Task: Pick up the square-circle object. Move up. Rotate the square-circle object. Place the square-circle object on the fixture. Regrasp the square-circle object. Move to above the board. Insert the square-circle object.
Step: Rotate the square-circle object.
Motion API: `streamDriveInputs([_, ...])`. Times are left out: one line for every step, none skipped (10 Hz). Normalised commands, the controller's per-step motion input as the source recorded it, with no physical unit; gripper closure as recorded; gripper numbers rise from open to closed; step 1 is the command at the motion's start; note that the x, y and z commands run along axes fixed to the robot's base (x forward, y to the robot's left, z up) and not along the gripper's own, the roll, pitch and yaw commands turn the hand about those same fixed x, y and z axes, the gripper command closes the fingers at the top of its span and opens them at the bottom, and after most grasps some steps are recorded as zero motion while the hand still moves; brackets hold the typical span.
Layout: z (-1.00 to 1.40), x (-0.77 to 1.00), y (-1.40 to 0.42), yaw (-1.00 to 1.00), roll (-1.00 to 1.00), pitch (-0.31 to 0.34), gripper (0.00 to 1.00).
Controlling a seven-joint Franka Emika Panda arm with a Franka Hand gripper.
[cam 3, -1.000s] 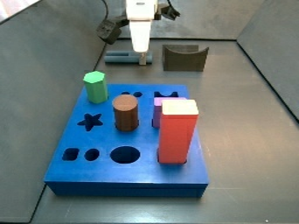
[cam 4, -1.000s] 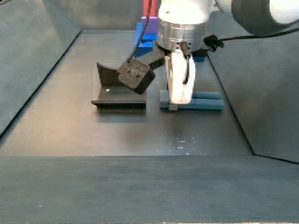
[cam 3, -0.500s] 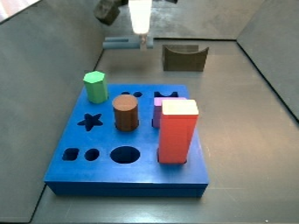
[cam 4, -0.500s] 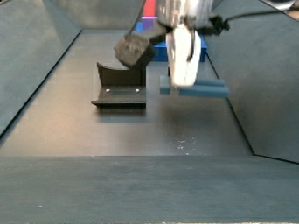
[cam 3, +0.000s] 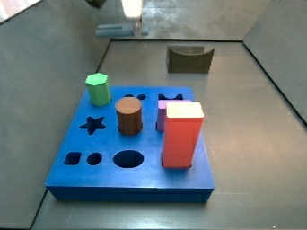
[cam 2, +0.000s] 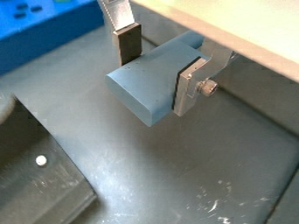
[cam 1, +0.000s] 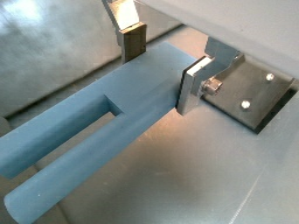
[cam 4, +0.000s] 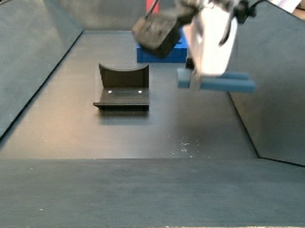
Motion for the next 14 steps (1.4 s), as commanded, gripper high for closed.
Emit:
streamDriveInputs([0.23, -0.03, 0.04, -0.03, -0.03, 0.063, 1.00])
streamDriveInputs([0.00, 0.00, 0.00, -1.00, 0.00, 0.000, 1.00])
streamDriveInputs([-0.07, 0.02, 0.00, -1.00, 0.00, -0.003, 1.00])
streamDriveInputs([-0.05, 0.02, 0.01, -1.00, 0.00, -0.004, 1.00])
streamDriveInputs([-0.04, 0.03, 0.01, -1.00, 0.00, -0.005, 1.00])
streamDriveInputs([-0.04, 0.02, 0.01, -1.00, 0.00, -0.005, 1.00])
streamDriveInputs([-0.04, 0.02, 0.01, -1.00, 0.00, -0.005, 1.00])
streamDriveInputs([-0.04, 0.02, 0.02, -1.00, 0.00, -0.006, 1.00])
streamDriveInputs([-0.04, 0.02, 0.02, -1.00, 0.00, -0.006, 1.00])
streamDriveInputs([-0.04, 0.02, 0.02, -1.00, 0.00, -0.006, 1.00])
streamDriveInputs([-0.04, 0.02, 0.02, -1.00, 0.00, -0.007, 1.00])
streamDriveInputs([-0.04, 0.02, 0.02, -1.00, 0.00, -0.007, 1.00])
streamDriveInputs([-0.04, 0.02, 0.02, -1.00, 0.00, -0.008, 1.00])
streamDriveInputs([-0.04, 0.02, 0.02, -1.00, 0.00, -0.008, 1.00])
